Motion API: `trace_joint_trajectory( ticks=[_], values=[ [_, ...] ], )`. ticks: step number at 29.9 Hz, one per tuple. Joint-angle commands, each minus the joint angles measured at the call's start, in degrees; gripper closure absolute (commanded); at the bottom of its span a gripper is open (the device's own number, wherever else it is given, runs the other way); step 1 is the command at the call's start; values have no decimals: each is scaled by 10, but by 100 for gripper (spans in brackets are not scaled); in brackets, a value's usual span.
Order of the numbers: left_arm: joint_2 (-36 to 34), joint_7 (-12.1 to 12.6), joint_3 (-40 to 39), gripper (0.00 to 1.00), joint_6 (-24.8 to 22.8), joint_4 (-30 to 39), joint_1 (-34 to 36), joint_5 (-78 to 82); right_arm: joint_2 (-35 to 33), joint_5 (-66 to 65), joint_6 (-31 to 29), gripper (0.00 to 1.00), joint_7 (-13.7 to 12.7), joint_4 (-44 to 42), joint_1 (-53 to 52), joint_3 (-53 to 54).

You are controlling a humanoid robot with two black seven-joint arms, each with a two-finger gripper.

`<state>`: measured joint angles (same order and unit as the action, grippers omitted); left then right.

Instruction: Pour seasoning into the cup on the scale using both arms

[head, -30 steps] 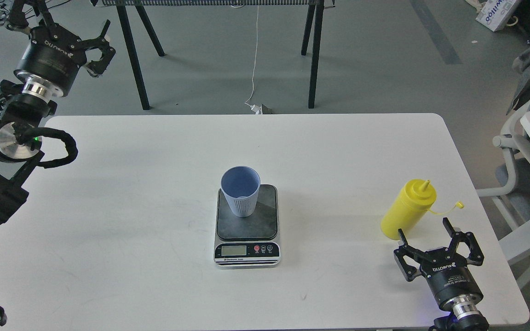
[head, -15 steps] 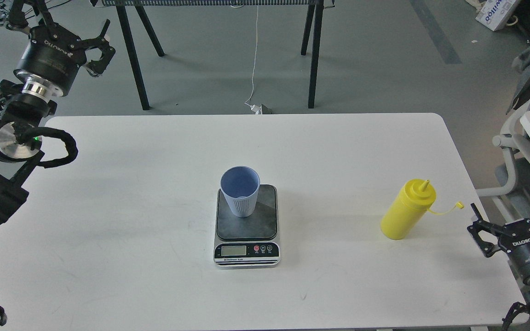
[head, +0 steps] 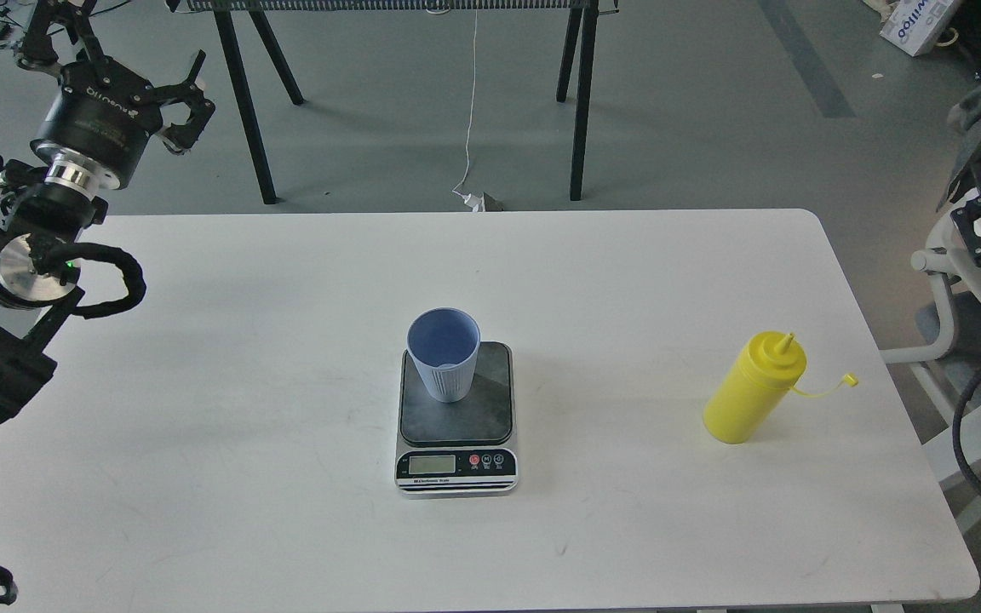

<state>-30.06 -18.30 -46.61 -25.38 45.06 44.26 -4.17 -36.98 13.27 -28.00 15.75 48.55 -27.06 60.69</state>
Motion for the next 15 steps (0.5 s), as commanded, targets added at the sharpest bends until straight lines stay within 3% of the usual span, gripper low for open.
trace_joint_trajectory(
  ticks=[1, 5, 10, 15],
  values=[
    [0, 19, -1, 0, 1, -1, 0, -16, 17, 4, 0, 1, -24, -16, -79, -44],
    [0, 20, -1, 0, 0, -3, -1, -26, 68, 4, 0, 1, -33, -74, -147, -48],
    [-8, 20, -3, 0, -1, -8, -14, -26, 126, -2, 0, 1, -34, -235, -248, -58],
    [-25, 23, -32, 0, -6, -8, -15, -26, 130, -2, 0, 1, -34, -250, -266, -95]
  ],
)
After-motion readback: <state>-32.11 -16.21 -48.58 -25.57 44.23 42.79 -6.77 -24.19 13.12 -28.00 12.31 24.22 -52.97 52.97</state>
